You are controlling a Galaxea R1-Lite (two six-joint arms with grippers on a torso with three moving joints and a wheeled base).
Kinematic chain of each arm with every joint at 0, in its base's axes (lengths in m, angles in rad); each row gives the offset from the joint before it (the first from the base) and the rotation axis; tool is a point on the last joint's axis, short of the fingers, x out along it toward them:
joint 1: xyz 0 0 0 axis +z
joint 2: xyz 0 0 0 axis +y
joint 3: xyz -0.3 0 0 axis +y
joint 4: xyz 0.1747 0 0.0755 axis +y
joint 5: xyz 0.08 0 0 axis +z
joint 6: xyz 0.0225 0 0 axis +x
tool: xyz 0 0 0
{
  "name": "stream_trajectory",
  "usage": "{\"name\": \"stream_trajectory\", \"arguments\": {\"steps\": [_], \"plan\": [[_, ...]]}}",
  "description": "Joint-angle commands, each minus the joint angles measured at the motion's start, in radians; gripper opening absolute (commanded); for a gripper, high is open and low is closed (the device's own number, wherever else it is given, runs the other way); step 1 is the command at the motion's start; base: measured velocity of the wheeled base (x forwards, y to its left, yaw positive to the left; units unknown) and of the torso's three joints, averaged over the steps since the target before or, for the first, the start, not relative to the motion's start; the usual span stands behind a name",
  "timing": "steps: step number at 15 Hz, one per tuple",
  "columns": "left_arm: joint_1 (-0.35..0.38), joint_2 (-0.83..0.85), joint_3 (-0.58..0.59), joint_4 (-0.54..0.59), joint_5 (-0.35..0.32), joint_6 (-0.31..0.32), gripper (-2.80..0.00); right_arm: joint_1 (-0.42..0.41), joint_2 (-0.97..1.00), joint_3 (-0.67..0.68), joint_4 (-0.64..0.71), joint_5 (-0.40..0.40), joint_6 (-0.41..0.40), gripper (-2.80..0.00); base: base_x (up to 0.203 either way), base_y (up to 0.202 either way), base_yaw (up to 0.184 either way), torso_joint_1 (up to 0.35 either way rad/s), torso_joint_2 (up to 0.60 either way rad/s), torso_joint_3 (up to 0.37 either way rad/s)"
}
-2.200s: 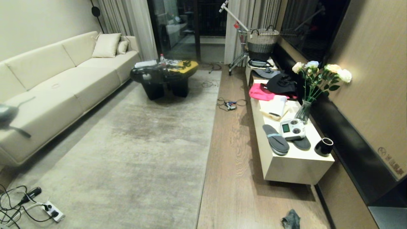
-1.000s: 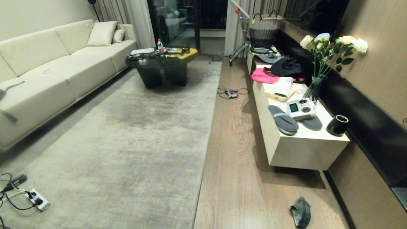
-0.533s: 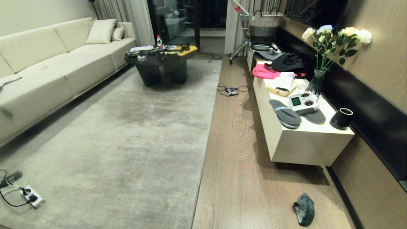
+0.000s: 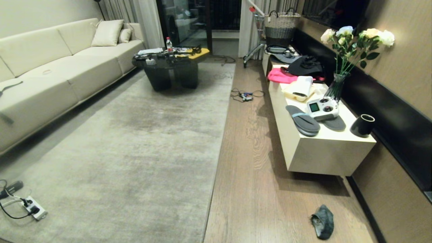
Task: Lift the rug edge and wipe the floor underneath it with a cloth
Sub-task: Pick up the rag
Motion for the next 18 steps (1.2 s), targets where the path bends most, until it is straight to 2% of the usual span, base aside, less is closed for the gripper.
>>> {"name": "stream_trajectory", "arguments": {"steps": [1, 18], "plan": [[0.0, 0.001, 0.0, 0.001, 0.001, -0.001, -2.8, 0.0, 0.0, 0.0, 0.001, 0.0, 0.0, -2.8, 0.0, 0.0, 0.0, 0.017, 0.16, 0.149], [0.0, 0.001, 0.0, 0.001, 0.001, -0.001, -2.8, 0.0, 0.0, 0.0, 0.001, 0.0, 0.002, -2.8, 0.0, 0.0, 0.0, 0.001, 0.01, 0.01]]}}
